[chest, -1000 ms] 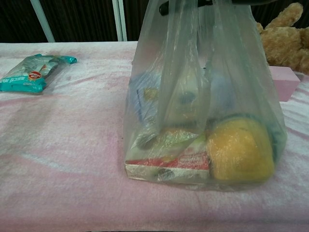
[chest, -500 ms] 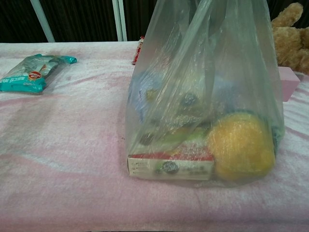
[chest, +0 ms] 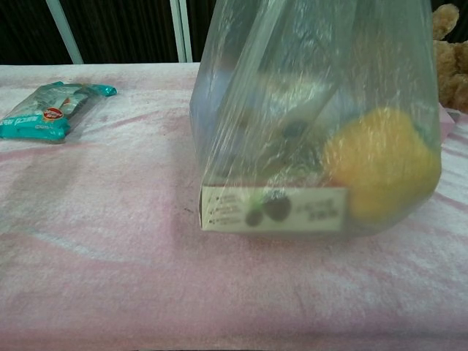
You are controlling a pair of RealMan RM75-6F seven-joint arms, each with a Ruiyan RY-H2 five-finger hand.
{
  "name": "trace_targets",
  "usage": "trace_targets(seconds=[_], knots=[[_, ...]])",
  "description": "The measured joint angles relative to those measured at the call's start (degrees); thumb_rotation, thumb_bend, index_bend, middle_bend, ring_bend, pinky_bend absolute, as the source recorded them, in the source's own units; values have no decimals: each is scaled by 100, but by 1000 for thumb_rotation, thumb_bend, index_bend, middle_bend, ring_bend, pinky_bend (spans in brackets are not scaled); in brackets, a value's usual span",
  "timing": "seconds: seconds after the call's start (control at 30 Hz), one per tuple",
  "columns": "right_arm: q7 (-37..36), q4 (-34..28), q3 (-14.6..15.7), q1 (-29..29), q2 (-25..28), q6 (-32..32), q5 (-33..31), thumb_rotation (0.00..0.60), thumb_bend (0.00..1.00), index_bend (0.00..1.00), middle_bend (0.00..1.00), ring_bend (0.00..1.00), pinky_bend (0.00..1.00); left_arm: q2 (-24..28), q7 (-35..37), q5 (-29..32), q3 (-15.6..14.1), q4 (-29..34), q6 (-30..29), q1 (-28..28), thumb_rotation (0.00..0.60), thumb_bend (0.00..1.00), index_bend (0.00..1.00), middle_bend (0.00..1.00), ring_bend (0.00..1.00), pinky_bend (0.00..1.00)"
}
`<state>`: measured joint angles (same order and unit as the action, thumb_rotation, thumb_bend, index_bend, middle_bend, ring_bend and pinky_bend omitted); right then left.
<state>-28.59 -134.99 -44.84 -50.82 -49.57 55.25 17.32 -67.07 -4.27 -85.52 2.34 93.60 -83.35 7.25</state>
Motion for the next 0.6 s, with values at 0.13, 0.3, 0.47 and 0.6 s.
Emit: trace_targets(seconds=[0.13, 0.3, 0.47, 0.6], knots=[[77, 0, -471, -238, 538, 99, -724, 600, 815, 1000, 1000, 1000, 1000, -3, -18, -15, -16, 13, -3, -6, 600, 0, 0, 0, 0, 0], [76, 0, -1062, -454, 1209, 152, -1672, 600, 815, 1000, 1000, 1000, 1000, 0, -21, -24, -21, 31, -36, -24, 600, 0, 0, 0, 0, 0], [-31, 0, -1546, -532, 1759, 140, -2368, 600, 815, 1000, 1000, 1000, 1000, 1, -35, -39, -37, 42, -57, -42, 600, 0, 0, 0, 0, 0], [-75, 0, -1719, -612, 2018, 107, -2736, 600, 815, 1000, 1000, 1000, 1000, -2, -43, -46, -41, 43, -62, -47, 600, 0, 0, 0, 0, 0]])
